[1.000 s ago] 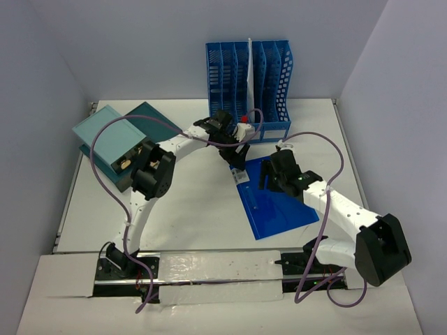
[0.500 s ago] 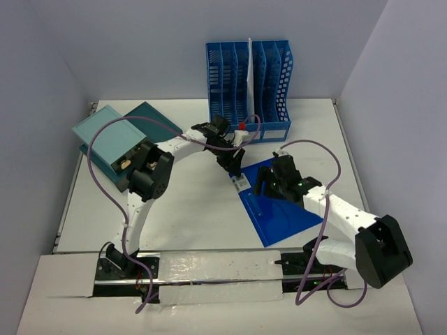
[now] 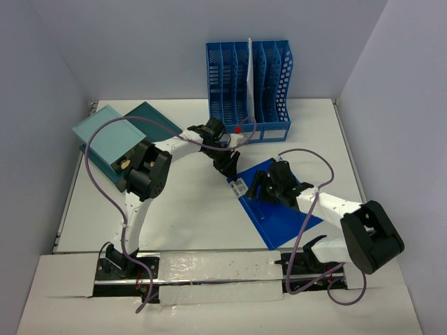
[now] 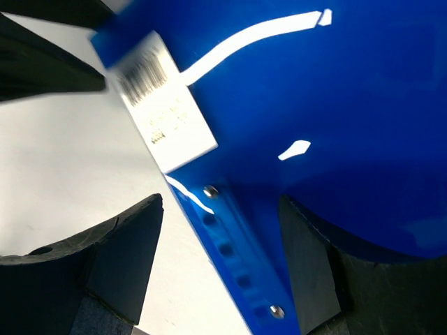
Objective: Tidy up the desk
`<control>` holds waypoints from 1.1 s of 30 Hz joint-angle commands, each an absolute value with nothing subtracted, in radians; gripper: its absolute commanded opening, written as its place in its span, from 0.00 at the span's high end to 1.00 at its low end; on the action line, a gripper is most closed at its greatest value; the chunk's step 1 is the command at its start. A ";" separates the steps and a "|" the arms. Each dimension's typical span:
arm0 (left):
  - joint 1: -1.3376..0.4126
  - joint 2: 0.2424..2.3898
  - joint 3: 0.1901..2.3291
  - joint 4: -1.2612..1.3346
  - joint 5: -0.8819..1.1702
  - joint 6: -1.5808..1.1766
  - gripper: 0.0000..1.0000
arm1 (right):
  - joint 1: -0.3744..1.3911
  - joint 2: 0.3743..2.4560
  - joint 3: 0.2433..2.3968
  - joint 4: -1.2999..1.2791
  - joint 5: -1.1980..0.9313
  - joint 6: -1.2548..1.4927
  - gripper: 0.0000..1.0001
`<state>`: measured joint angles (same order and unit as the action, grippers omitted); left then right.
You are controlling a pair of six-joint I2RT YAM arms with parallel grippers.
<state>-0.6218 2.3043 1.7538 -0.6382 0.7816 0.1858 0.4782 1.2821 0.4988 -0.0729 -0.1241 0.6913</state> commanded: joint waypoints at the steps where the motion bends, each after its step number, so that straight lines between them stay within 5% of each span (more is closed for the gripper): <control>1: -0.652 2.303 1.714 -0.795 0.919 0.200 0.48 | 0.487 1.352 0.448 -0.054 -0.179 0.713 0.26; 6: -0.668 2.306 1.684 -0.822 0.966 0.219 0.62 | 0.488 1.378 0.439 -0.022 -0.190 0.715 0.26; 9: -0.685 2.287 1.654 -0.812 0.951 0.227 0.76 | 0.488 1.389 0.440 -0.015 -0.189 0.711 0.26; 11: -0.686 2.283 1.649 -0.815 0.950 0.229 0.96 | 0.488 1.387 0.440 -0.017 -0.188 0.708 0.26; 13: -0.686 2.286 1.652 -0.830 0.945 0.236 1.00 | 0.488 1.380 0.440 -0.020 -0.183 0.706 0.26; 24: -0.686 2.219 1.626 -0.822 0.911 0.242 0.98 | 0.527 1.271 0.474 -0.163 -0.013 0.654 0.26; 30: -0.687 2.188 1.570 -0.779 0.816 0.219 0.61 | 0.534 1.226 0.483 -0.205 -0.002 0.649 0.26; 33: -0.687 2.160 1.543 -0.764 0.776 0.218 0.54 | 0.537 1.197 0.482 -0.229 0.027 0.655 0.26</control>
<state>-0.6298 2.2116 1.5963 -0.6983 0.7822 0.2395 0.5252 1.2360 0.4843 -0.1049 -0.0369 0.6640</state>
